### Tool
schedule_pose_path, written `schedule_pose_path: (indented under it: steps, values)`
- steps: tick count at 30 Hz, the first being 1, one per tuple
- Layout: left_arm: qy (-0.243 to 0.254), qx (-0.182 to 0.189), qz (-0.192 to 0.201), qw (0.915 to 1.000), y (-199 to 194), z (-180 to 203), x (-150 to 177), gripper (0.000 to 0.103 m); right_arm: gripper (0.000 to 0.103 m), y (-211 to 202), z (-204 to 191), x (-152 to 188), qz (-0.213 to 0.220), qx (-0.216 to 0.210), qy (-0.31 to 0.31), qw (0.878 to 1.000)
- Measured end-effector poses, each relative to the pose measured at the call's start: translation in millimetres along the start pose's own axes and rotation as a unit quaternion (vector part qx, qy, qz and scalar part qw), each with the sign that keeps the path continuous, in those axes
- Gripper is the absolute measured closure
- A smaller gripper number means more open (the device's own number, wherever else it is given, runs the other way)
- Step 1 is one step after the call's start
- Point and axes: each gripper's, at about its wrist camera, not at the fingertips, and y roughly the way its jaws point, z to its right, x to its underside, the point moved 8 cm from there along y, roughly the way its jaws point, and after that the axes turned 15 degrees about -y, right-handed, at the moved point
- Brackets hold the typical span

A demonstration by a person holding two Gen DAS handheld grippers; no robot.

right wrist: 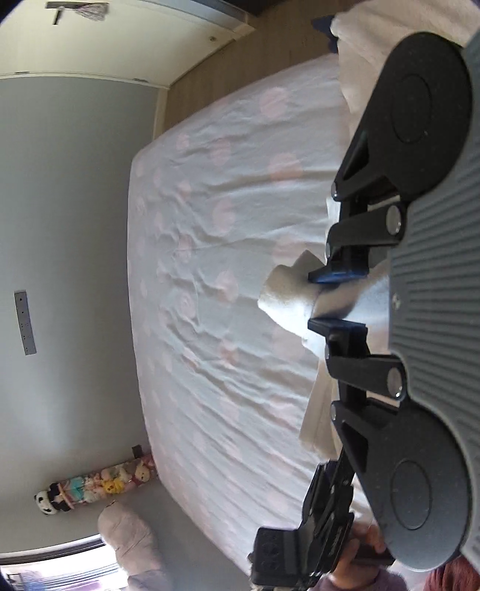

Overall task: Fold clothes
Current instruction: 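Carry the lifted white bundle with both grippers toward the clothes stack, then lower the bundle onto the stack and open both grippers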

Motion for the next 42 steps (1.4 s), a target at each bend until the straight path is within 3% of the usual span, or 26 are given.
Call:
schedule_pose_path:
  steps: [8, 12, 16, 19, 21, 24, 32, 35, 38, 42]
  values:
    - [0.022, -0.076, -0.032, 0.9964, 14, -17, 0, 0.089, 0.083, 65, -8, 11, -0.094, 0.098, -0.083, 0.987]
    - [0.011, -0.095, -0.049, 0.9942, 15, -28, 2, 0.086, 0.081, 79, -1, 21, -0.119, 0.117, -0.066, 0.984]
    - [0.006, -0.106, -0.035, 0.9938, -1, -26, 0, 0.076, 0.069, 59, 6, 21, -0.109, 0.131, -0.032, 0.985]
    - [0.014, -0.122, -0.015, 0.9923, -19, -17, 3, 0.072, 0.069, 30, 9, 22, -0.093, 0.149, -0.013, 0.984]
    - [0.021, -0.114, -0.012, 0.9932, -27, -3, 10, 0.072, 0.069, 7, 5, 27, -0.077, 0.15, 0.004, 0.986]
    - [0.04, -0.098, -0.02, 0.9942, -26, 26, 23, 0.072, 0.083, -28, -9, 40, -0.058, 0.143, 0.016, 0.988]
    - [0.108, -0.083, -0.069, 0.9883, 9, 87, 74, 0.072, 0.085, -78, -64, 93, -0.047, 0.115, 0.016, 0.992]
    - [0.123, -0.097, -0.084, 0.9841, 23, 90, 87, 0.072, 0.085, -75, -65, 113, -0.054, 0.116, 0.038, 0.991]
    - [0.127, -0.117, -0.094, 0.9805, 33, 82, 96, 0.072, 0.098, -61, -53, 140, -0.081, 0.134, 0.071, 0.985]
    - [0.117, -0.123, -0.108, 0.9795, 44, 71, 101, 0.076, 0.103, -43, -42, 172, -0.099, 0.145, 0.111, 0.978]
